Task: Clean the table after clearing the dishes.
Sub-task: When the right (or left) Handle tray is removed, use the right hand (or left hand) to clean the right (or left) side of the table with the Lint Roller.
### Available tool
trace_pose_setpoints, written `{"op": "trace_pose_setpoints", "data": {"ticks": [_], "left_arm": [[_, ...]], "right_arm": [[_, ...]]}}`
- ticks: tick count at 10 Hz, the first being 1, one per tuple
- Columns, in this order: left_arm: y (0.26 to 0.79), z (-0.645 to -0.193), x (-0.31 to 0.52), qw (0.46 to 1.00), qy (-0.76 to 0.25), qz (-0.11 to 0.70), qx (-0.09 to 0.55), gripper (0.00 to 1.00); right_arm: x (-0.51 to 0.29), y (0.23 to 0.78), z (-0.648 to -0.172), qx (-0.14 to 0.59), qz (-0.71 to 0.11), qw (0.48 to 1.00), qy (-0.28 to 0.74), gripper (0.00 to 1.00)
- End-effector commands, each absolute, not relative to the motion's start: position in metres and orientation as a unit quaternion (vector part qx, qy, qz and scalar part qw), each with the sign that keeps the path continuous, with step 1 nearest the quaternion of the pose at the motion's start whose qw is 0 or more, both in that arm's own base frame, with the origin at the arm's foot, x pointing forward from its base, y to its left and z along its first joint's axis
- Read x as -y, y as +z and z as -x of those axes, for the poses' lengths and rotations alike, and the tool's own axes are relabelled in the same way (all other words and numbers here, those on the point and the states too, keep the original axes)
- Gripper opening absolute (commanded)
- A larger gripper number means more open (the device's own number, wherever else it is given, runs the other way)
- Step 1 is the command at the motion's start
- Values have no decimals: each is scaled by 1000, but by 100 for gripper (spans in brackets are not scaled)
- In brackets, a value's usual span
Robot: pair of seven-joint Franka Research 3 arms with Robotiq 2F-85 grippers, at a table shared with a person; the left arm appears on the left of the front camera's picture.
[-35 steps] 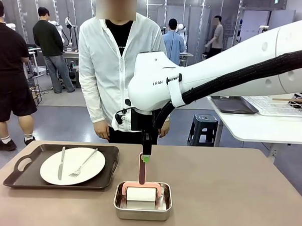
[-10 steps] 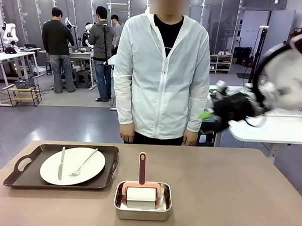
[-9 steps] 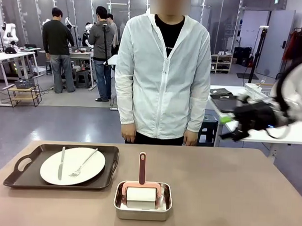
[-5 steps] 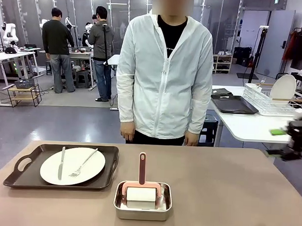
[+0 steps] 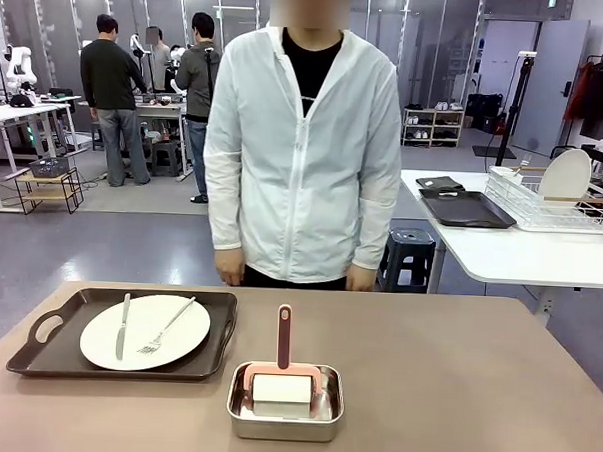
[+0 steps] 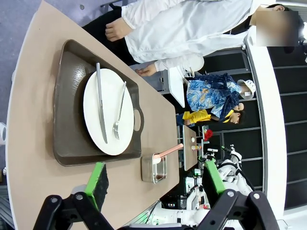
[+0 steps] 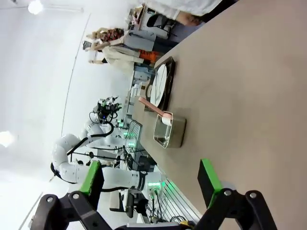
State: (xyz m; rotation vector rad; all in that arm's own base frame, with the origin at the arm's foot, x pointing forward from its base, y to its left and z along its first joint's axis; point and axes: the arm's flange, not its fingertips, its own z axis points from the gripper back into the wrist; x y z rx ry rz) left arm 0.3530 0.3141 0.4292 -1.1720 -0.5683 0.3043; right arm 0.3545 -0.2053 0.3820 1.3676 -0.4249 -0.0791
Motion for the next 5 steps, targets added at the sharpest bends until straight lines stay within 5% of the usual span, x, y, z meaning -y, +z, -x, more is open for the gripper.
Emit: {"op": "trace_pose_setpoints", "data": {"ticks": [1, 5], "left_arm": [[431, -351, -316, 780, 140, 547, 268, 100], [431, -351, -316, 780, 140, 547, 268, 100]], "right_arm": [[195, 379, -363, 186, -621, 755, -96, 100], [205, 382, -354, 195, -627, 754, -36, 100]]}}
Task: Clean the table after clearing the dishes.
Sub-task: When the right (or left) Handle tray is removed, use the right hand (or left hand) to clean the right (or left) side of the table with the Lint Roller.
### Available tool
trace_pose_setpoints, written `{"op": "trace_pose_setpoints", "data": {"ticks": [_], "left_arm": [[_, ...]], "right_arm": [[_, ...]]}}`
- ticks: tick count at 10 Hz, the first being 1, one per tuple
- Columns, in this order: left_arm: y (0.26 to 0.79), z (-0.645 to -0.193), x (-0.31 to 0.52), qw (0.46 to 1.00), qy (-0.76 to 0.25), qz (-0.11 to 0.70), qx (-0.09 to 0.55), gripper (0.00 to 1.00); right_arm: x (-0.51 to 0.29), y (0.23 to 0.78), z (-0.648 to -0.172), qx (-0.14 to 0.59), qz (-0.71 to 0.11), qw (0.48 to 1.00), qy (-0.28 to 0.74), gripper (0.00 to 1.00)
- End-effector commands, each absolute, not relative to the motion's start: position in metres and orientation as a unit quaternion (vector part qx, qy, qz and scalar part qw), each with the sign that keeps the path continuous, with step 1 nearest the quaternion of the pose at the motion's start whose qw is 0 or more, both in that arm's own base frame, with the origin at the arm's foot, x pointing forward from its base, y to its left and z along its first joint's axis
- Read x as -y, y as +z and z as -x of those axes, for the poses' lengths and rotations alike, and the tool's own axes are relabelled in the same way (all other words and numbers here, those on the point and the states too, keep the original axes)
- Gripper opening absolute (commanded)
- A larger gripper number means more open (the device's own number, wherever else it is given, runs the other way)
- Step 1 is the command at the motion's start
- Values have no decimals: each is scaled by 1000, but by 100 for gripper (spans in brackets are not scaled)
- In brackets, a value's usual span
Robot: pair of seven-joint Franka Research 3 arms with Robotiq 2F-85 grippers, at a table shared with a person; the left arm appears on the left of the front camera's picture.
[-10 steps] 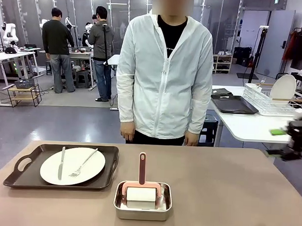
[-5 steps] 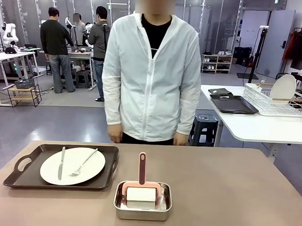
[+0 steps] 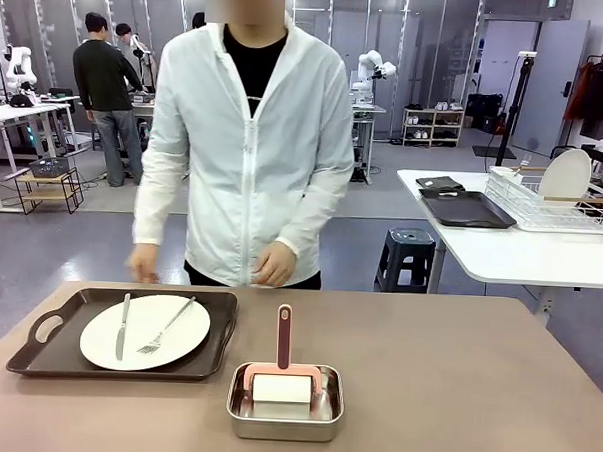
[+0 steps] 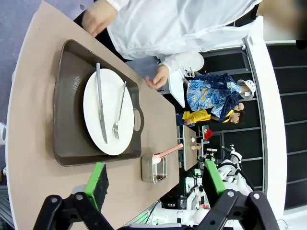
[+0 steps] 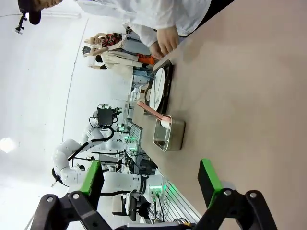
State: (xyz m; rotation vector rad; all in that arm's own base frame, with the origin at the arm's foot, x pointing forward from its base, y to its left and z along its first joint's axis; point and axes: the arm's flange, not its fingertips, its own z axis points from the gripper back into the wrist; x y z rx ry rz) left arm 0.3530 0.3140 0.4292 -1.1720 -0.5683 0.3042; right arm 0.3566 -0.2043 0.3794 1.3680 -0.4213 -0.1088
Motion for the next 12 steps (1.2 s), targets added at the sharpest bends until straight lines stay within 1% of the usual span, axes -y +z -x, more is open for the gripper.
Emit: {"op": "trace_pose_setpoints", "data": {"ticks": [1, 12], "left_arm": [[431, -351, -316, 780, 140, 547, 268, 100], [431, -351, -316, 780, 140, 547, 268, 100]], "right_arm": [[205, 382, -354, 195, -627, 754, -36, 100], [205, 382, -354, 195, -627, 754, -36, 100]]}}
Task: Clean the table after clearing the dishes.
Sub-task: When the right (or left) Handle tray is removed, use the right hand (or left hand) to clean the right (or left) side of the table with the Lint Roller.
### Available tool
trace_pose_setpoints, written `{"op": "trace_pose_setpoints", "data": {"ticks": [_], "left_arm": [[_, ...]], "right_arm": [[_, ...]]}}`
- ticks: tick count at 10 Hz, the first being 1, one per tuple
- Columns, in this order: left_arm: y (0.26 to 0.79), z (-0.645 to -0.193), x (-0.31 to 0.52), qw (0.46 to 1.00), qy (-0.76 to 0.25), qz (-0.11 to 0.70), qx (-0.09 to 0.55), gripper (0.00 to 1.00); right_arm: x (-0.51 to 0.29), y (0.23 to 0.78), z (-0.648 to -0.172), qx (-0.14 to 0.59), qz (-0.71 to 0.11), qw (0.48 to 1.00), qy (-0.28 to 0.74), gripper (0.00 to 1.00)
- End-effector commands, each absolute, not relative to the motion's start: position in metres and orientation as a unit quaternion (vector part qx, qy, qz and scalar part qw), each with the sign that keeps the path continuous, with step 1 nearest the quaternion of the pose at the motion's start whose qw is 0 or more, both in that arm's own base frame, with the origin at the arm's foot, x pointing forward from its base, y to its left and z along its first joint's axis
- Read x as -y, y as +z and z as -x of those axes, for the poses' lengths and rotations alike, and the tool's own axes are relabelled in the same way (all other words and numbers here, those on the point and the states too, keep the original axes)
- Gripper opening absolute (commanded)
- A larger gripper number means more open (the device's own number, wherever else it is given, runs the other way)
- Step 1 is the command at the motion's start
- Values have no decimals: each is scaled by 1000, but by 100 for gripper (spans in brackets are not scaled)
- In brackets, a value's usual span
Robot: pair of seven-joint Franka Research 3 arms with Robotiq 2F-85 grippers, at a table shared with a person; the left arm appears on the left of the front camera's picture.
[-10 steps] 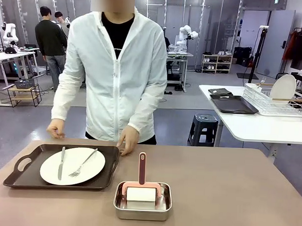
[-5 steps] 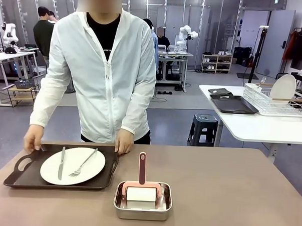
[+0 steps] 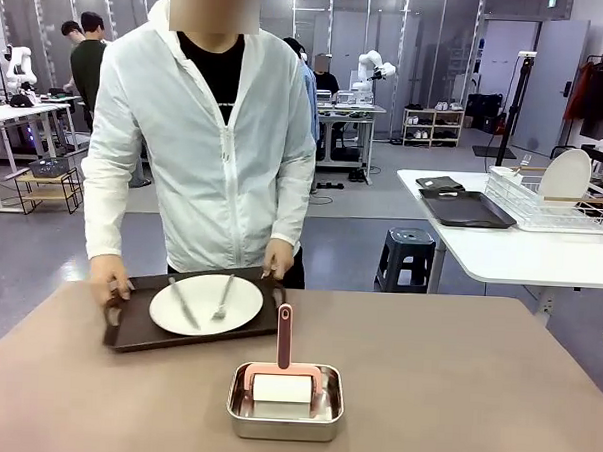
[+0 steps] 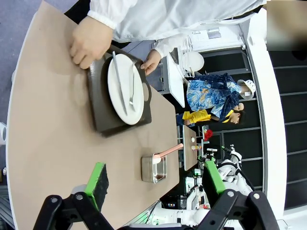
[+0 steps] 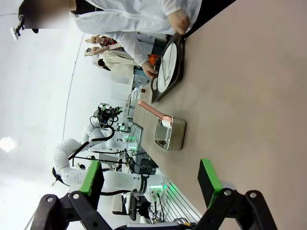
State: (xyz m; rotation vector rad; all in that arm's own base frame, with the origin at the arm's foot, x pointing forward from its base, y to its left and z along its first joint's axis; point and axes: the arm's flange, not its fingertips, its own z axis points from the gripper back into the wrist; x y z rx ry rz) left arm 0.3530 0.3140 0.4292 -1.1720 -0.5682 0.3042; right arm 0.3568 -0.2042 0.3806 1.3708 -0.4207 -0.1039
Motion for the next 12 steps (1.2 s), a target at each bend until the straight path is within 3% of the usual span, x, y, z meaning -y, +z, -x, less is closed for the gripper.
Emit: {"op": "trace_pose_setpoints", "data": {"ticks": [1, 4, 5, 7, 10, 12], "left_arm": [[431, -351, -316, 780, 140, 547, 268, 100], [429, -353, -314, 785, 141, 543, 263, 100], [445, -360, -300, 808, 69, 520, 267, 100], [495, -378, -251, 866, -124, 393, 285, 100], [533, -391, -150, 861, -339, 251, 286, 100], [543, -392, -68, 820, -476, 192, 253, 100]], "right_arm": [[205, 382, -354, 195, -627, 754, -36, 100], [205, 382, -354, 195, -627, 754, -36, 100], [205, 382, -354, 195, -627, 754, -36, 100], [205, 382, -354, 195, -627, 754, -36, 100], [205, 382, -354, 195, -627, 754, -36, 100], [205, 382, -354, 195, -627, 754, -36, 100]]}}
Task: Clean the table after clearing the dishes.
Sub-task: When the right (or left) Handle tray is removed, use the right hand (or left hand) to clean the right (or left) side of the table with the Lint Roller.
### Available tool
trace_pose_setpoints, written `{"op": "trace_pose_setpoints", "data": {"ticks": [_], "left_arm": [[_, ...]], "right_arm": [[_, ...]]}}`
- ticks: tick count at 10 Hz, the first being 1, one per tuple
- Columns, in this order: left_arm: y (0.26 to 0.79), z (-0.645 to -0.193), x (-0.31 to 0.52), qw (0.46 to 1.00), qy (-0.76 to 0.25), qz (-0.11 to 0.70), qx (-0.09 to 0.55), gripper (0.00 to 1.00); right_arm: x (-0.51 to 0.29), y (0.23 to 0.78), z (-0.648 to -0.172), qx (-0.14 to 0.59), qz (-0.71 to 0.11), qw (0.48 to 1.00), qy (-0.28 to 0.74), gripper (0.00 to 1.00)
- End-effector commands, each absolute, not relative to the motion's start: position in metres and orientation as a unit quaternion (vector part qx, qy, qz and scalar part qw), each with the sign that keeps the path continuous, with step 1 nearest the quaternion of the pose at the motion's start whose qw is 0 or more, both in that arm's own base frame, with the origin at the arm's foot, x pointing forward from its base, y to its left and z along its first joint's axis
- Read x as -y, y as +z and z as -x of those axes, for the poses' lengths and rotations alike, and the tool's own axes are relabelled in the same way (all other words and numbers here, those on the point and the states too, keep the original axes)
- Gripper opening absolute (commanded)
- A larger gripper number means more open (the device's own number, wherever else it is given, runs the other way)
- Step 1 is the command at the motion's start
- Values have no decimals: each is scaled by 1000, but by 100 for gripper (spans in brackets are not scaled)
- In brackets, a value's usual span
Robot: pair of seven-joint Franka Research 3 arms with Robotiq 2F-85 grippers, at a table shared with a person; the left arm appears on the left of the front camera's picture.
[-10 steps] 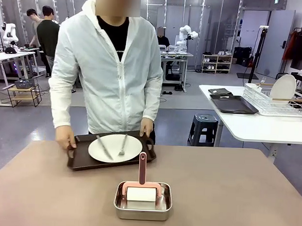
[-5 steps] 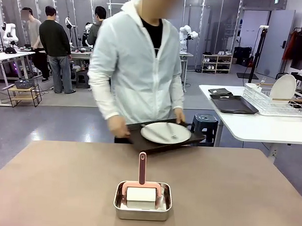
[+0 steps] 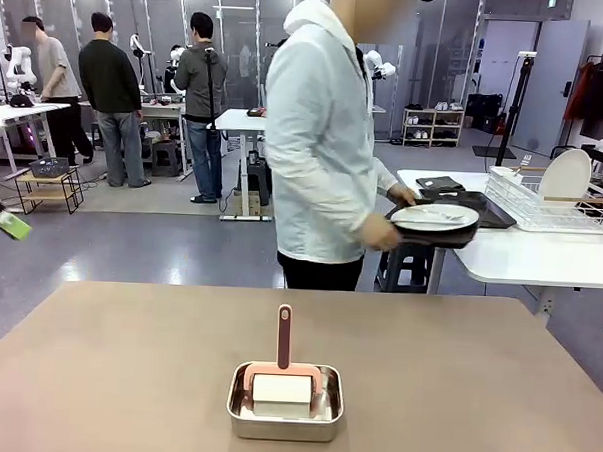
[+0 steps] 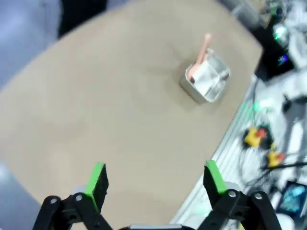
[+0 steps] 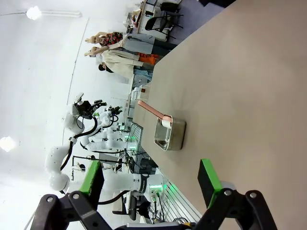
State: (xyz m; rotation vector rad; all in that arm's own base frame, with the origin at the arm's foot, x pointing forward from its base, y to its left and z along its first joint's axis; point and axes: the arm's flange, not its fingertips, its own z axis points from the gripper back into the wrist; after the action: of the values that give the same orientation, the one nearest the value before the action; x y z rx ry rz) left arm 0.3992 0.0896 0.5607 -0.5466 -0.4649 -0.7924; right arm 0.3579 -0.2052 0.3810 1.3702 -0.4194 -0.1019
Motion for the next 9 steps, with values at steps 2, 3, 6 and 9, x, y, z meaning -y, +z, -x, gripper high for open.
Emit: {"op": "trace_pose_setpoints", "data": {"ticks": [2, 3, 6, 9], "left_arm": [[537, -383, 14, 786, -562, 151, 209, 100], [528, -375, 45, 765, -600, 134, 192, 100], [511, -367, 96, 732, -647, 103, 185, 100], [512, -367, 110, 732, -650, 114, 170, 100]], "right_arm": [[205, 382, -354, 195, -627, 754, -36, 100], [205, 382, -354, 195, -627, 754, -36, 100], [205, 382, -354, 195, -627, 754, -36, 100], [205, 382, -354, 195, -627, 754, -36, 100]]}}
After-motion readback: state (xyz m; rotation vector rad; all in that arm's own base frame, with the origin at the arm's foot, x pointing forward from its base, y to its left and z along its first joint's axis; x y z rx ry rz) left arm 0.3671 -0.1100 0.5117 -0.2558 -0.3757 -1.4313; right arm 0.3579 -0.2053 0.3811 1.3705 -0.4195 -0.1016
